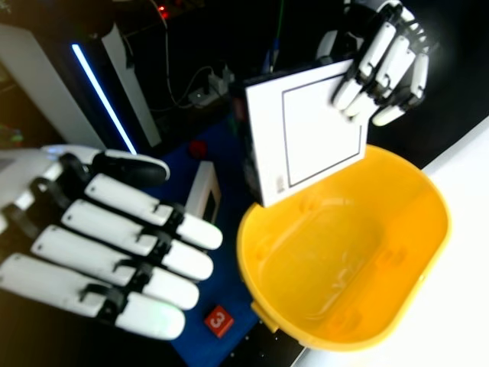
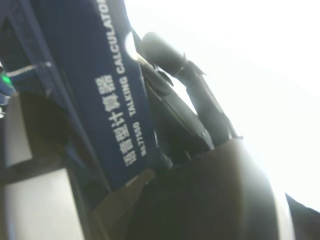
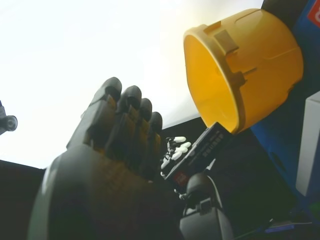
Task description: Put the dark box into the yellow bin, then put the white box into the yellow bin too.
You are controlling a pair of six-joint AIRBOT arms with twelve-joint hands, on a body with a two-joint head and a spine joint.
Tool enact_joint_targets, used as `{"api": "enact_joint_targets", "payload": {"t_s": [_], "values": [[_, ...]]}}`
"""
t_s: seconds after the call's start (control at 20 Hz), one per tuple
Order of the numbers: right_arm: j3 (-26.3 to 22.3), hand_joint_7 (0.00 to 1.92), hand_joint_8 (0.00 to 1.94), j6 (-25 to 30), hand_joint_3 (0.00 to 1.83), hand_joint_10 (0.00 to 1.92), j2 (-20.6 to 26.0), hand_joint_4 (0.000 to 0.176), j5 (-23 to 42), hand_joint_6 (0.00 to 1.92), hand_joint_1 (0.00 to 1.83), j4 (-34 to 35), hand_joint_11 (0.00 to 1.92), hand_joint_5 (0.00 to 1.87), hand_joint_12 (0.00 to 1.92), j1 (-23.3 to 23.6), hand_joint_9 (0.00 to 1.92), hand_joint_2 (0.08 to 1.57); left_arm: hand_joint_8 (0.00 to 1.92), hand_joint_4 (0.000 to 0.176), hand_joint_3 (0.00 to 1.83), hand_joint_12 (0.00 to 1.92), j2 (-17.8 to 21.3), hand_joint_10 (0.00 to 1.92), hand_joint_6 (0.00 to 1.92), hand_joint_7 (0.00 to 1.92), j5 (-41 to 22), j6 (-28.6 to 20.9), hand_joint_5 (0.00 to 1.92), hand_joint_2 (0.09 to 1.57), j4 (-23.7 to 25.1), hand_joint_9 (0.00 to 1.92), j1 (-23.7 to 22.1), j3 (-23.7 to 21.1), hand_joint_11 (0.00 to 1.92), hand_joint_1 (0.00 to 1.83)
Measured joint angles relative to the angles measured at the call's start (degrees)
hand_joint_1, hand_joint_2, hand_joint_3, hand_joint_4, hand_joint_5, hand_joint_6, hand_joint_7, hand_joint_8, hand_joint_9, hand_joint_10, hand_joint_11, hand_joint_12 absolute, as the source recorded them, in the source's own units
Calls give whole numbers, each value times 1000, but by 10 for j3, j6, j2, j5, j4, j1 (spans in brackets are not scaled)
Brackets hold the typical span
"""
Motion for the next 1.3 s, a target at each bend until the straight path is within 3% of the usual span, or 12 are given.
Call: {"api": "enact_joint_targets", "payload": {"t_s": [0.15,0.2,0.3,0.35,0.55,0.6,0.65,0.75,0.8,0.85,0.95,1.3], "values": [[0,483,3,0,3,2,-1,0,0,3,49,-2,286,463,90,0,464,1183,1625,0,2,1906,-8,1817,409,953,2,-2,1292,994,2,886,-1,9,795,1210],[0,482,2,0,3,1,-1,0,0,2,51,-2,281,461,91,0,461,1184,1269,0,10,1763,-10,1394,355,1004,3,-3,1214,1054,0,738,-2,12,512,1265],[0,477,0,0,1,0,-1,0,0,0,30,-2,270,451,95,0,456,1180,1221,0,0,1915,-10,1520,538,723,4,-3,1227,1013,-4,450,-4,18,230,1161],[0,470,0,0,0,0,-1,0,0,0,44,-2,259,445,97,0,450,1178,1504,0,1,1920,-10,1716,579,714,5,-3,1209,1017,-8,503,-4,19,318,1151],[0,465,5,0,0,4,-2,0,0,0,56,-2,86,416,421,0,449,1201,1237,0,0,1917,-13,1417,549,879,10,-3,1227,1012,-9,595,-6,24,335,1160],[0,463,2,0,0,1,-2,0,0,3,51,-2,16,420,566,0,445,1205,1672,67,0,1920,-13,1820,497,765,10,-3,1257,998,-9,641,-6,24,624,1132],[0,462,1,0,1,0,-2,0,0,1,40,-2,2,418,613,0,443,1208,1117,0,1,1793,-16,1330,537,808,10,-3,1233,1006,-9,618,-6,24,212,1156],[0,468,1,0,0,2,-2,0,0,3,48,-2,0,440,692,0,451,1171,116,0,0,865,-17,216,59,702,11,-4,832,916,-5,644,-7,24,350,1193],[0,474,3,0,0,2,-3,0,0,3,56,-2,0,444,695,0,453,1156,4,75,0,637,-17,10,1,541,10,-4,618,886,-7,566,-7,24,344,1200],[0,474,3,0,0,2,-3,0,0,3,56,-2,0,444,695,0,453,1156,4,75,0,637,-17,10,1,541,10,-4,618,886,-8,566,-7,24,344,1200],[0,450,0,0,0,0,-3,0,0,0,116,-2,0,418,589,0,419,1091,1,148,0,647,-17,0,0,408,11,-4,486,834,-8,398,-9,24,172,1142],[0,471,5,0,0,6,-3,0,0,5,205,-4,18,446,658,0,434,1028,0,122,0,636,-15,0,0,334,10,-4,412,853,-9,333,-11,24,102,1120]]}}
